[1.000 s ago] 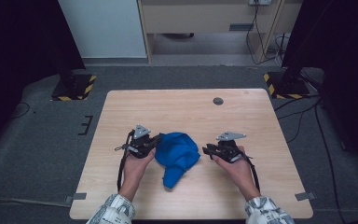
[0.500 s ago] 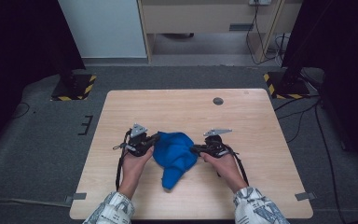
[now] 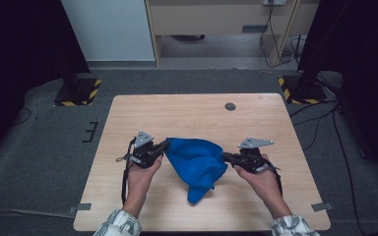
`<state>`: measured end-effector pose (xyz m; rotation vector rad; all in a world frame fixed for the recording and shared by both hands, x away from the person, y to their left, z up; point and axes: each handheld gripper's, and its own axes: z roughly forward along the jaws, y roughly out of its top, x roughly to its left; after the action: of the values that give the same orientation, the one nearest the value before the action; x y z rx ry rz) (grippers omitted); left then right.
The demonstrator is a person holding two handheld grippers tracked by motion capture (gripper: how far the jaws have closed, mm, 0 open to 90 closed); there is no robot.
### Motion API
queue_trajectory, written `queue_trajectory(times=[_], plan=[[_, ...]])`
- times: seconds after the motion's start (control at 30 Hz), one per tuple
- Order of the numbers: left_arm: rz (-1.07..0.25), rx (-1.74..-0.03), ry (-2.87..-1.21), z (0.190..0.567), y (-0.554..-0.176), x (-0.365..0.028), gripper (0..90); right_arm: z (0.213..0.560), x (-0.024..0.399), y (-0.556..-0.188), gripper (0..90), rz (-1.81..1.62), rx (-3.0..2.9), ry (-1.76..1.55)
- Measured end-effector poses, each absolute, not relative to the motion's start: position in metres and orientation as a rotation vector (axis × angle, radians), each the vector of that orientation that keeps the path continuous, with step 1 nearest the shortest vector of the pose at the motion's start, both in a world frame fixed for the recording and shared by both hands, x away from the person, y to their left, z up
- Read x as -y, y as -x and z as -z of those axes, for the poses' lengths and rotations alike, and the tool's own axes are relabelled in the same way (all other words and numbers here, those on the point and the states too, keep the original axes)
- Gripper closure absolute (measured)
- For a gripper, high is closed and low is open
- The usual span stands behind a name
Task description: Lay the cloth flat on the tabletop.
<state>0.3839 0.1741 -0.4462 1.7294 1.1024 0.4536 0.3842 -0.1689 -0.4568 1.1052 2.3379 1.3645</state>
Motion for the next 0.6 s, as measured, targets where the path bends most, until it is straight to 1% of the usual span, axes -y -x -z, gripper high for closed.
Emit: queue_trajectory(times=[0.1, 0.2, 0.3, 0.37, 0.5, 0.6], plan=[[-0.464, -1.095, -1.723, 0.443, -0.378, -0.173, 87.7, 0.446, 0.174, -0.372, 87.3, -1.294, -2.327, -1.064], [-0.467, -1.106, -1.75, 0.449, -0.384, -0.173, 87.7, 0.444, 0.174, -0.371, 86.9, -1.244, -2.33, -1.045], [-0.477, -1.131, -1.777, 0.459, -0.392, -0.177, 87.8, 0.455, 0.17, -0.383, 86.5, -1.203, -2.354, -1.058], [-0.48, -1.164, -1.761, 0.464, -0.397, -0.186, 88.1, 0.467, 0.168, -0.396, 87.1, -1.182, -2.366, -1.091], [-0.453, -1.185, -1.78, 0.472, -0.407, -0.198, 88.2, 0.481, 0.172, -0.416, 87.7, -1.17, -2.377, -1.156], [-0.448, -1.188, -1.804, 0.477, -0.412, -0.201, 88.2, 0.482, 0.167, -0.426, 87.7, -1.172, -2.391, -1.149]])
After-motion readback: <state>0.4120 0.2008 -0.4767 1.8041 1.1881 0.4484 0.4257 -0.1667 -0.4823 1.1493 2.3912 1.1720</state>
